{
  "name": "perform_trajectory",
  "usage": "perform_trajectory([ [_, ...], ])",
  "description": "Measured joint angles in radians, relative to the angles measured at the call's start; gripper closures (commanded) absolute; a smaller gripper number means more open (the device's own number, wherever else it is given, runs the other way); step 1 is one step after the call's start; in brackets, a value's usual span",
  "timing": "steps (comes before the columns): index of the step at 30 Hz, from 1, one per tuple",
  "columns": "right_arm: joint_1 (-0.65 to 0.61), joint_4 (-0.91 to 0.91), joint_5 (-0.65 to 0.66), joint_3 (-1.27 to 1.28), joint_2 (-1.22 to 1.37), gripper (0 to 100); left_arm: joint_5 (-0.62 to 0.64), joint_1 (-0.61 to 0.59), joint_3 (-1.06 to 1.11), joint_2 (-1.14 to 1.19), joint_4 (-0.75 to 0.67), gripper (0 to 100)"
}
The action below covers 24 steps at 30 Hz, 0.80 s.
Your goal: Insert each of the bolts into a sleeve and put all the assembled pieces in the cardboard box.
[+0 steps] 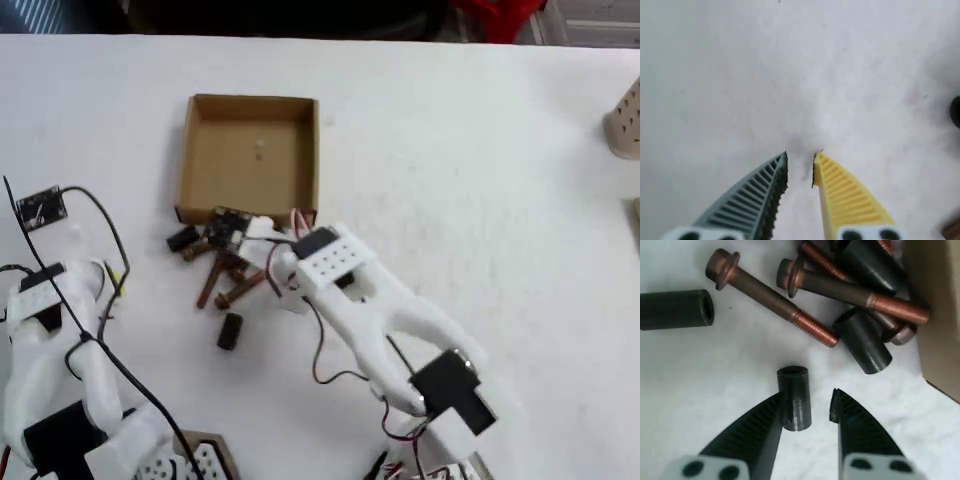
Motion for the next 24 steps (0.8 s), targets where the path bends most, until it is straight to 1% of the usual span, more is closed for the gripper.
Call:
perform_trajectory([
  [3,0.000,0.028,0.012,-0.075,0.081,87.5,0.000,0.000,0.000,0.000,0.000,88],
  [8,0.000,0.071,0.055,-0.123,0.117,86.9,0.000,0.020,0.000,0.000,0.000,88],
  [13,-0.005,0.110,0.066,-0.123,0.092,76.8,0.000,0.018,0.000,0.000,0.000,88],
  [19,-0.002,0.161,0.069,-0.101,0.037,79.7,0.000,0.018,0.000,0.000,0.000,88],
  [24,-0.002,0.109,0.069,-0.040,0.035,79.4,0.000,0.018,0.000,0.000,0.000,88],
])
